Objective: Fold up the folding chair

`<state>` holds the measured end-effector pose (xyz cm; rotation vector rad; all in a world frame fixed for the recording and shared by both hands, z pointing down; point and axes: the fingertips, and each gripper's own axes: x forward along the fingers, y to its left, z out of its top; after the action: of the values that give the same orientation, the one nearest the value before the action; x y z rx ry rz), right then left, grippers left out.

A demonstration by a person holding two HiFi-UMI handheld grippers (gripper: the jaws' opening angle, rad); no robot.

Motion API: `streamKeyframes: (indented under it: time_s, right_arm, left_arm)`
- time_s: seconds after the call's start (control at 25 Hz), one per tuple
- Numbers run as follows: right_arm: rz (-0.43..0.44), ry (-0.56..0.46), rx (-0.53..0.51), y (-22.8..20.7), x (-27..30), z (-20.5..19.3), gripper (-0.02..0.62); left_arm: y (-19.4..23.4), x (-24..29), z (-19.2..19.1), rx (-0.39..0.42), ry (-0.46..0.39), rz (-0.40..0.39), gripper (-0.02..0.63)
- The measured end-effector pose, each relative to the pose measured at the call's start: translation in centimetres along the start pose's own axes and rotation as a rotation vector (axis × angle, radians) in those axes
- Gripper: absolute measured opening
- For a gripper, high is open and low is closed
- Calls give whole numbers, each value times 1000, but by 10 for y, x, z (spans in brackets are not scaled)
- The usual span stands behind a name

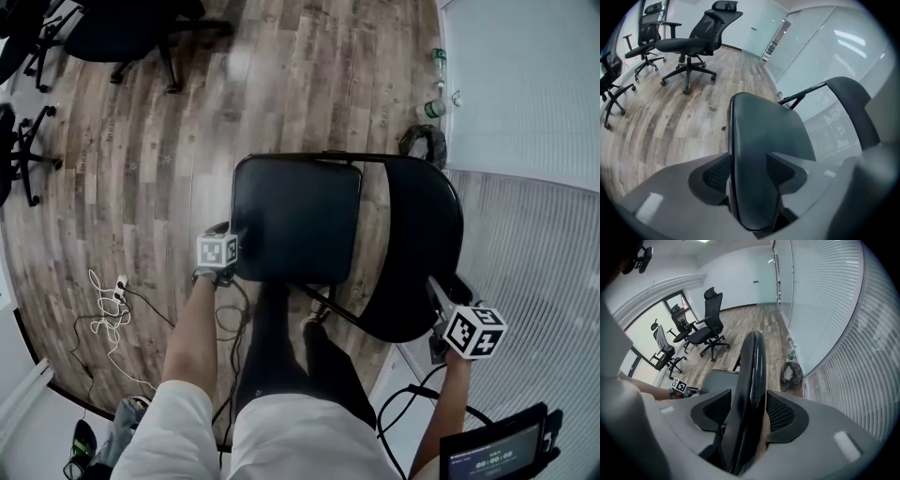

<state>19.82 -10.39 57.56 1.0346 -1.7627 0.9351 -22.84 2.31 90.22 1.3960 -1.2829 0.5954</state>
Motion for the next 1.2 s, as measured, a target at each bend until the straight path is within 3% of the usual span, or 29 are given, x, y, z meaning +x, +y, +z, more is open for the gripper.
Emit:
streamKeyframes:
  time_s: [0.24, 0.52, 0.68, 0.88, 1.2]
  right_arm:
    - [-2, 21, 14, 0, 3, -8, 231]
    - [41, 19, 93, -1, 5, -25, 206]
    - [51, 8, 55, 3, 8, -22, 201]
    - [67, -14, 35, 6, 15, -13, 199]
    - [88, -1, 13, 9, 14, -13, 178]
  left_arm:
    - [13, 14, 5, -11, 14, -26, 248]
    - [14, 29, 1, -25, 10, -119, 290]
    - [15, 31, 2, 9, 25, -202, 298]
    - [12, 35, 3, -8, 79, -321, 295]
    - [8, 39, -1, -126, 108, -475, 311]
